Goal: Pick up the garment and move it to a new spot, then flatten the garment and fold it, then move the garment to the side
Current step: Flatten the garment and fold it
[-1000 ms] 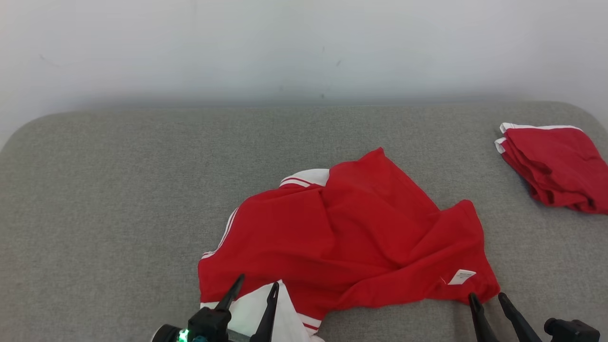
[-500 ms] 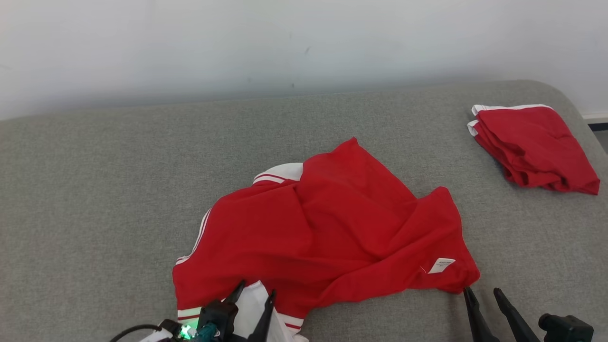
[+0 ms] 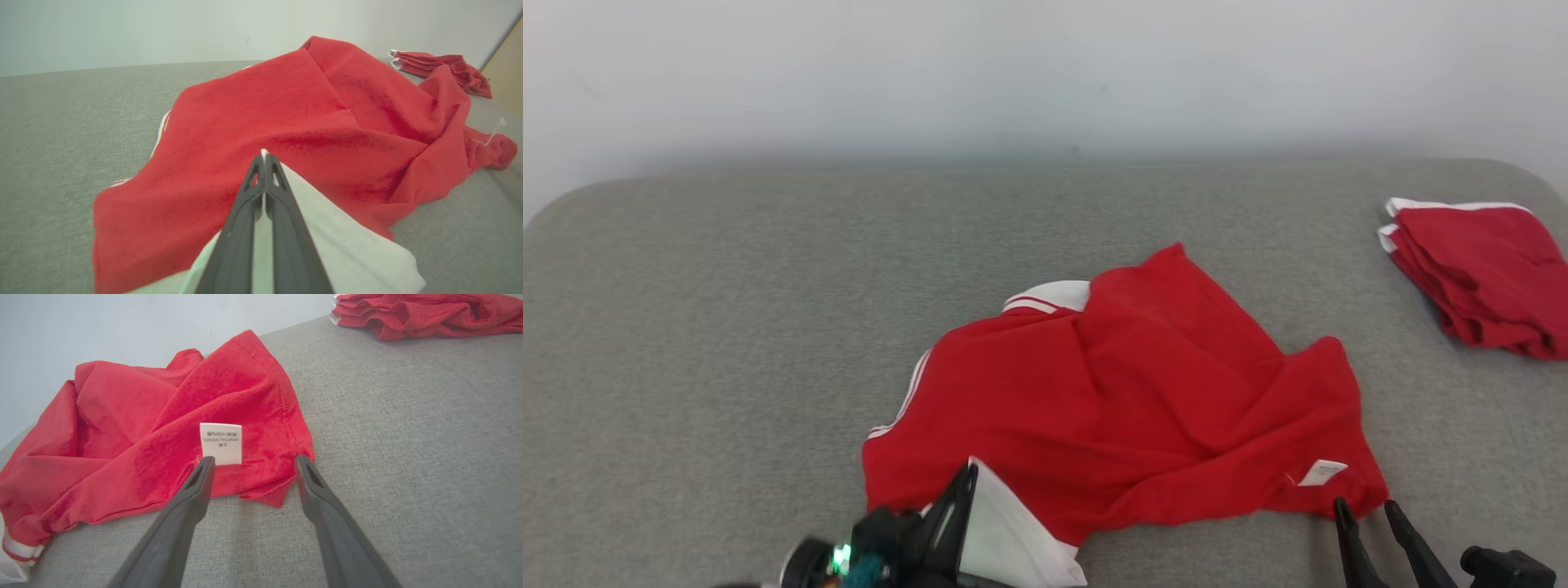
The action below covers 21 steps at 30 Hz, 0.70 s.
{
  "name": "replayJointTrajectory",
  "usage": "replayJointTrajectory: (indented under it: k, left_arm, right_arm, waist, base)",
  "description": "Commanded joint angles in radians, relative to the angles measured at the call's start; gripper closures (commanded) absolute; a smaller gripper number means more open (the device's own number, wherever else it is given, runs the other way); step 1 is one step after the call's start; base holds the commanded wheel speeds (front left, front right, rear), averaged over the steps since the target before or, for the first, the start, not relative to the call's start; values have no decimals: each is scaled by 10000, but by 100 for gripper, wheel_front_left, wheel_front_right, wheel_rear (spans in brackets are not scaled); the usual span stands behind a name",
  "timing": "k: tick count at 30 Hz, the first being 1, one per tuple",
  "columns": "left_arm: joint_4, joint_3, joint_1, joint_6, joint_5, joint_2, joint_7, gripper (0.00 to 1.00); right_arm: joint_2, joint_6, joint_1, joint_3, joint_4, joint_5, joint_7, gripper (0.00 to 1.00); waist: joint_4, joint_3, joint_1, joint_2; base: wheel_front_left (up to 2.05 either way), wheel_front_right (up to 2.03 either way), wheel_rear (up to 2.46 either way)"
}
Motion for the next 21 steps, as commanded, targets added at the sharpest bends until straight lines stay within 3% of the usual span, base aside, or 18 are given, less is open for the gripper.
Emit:
replayJointTrajectory:
  k: [1,12,14,21]
  left_arm:
    - [-199,41,445,7,-77,21,-33,100]
    - [-1675,-219,3100,108,-486,546,563,100]
    - [-1862,-110,3312,124,-646,527,650,0]
    - [-3431,133,3457,317,-584,1084,684,0]
  right_arm:
    - [38,-25,140,-10,4,37,-62,0]
    - [-35,-25,121,53,119,206,-121,0]
    - [-66,-25,106,104,169,220,-133,0]
    - [-121,-25,228,100,218,312,-138,0]
  waist:
    - [348,-137,0,0]
    - [1113,-216,0,0]
    - [1133,-245,0,0]
    - [1011,-392,0,0]
  base:
    - [0,0,0]
    - [0,0,0]
    - [0,0,0]
    - [0,0,0]
